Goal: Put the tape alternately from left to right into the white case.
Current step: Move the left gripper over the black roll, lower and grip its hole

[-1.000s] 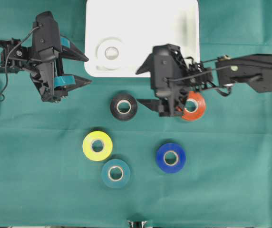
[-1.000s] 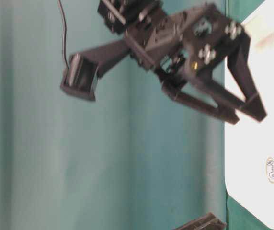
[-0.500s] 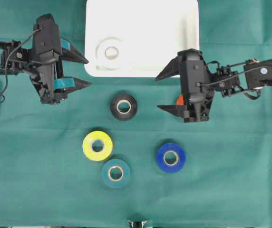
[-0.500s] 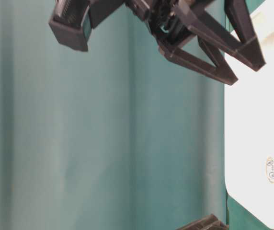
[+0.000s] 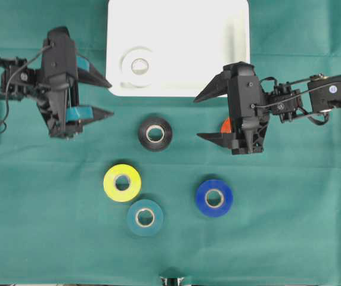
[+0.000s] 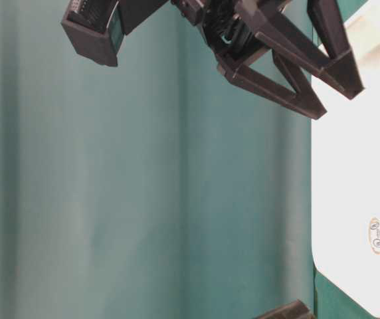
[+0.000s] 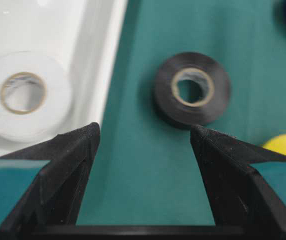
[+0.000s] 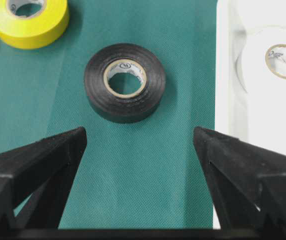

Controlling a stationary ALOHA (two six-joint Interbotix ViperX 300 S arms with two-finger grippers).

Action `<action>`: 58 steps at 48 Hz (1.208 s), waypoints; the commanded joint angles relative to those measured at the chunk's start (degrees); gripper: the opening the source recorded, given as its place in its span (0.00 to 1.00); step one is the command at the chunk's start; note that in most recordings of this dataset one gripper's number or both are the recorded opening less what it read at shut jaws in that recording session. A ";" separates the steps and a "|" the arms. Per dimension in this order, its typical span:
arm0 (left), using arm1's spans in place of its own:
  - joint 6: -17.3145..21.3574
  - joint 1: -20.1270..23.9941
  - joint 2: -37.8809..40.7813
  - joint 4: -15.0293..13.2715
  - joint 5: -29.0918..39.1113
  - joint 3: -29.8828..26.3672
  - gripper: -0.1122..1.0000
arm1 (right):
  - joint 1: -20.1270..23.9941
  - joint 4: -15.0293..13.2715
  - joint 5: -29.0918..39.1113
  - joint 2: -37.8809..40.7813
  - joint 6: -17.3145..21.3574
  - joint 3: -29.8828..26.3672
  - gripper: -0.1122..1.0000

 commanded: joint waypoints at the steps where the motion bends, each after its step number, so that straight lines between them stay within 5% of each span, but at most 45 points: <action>1: -0.09 -2.20 -0.53 -0.09 -0.18 -0.62 0.79 | 0.09 -0.09 -0.44 -0.79 0.09 -0.44 0.75; 18: -0.09 -9.49 -0.44 -0.09 -0.18 -0.70 0.79 | 0.09 -0.09 -0.44 -0.79 0.00 -0.09 0.75; 58: 0.62 -9.32 14.94 0.09 -0.18 -10.46 0.79 | 0.09 -0.09 -0.53 -0.79 0.00 0.26 0.75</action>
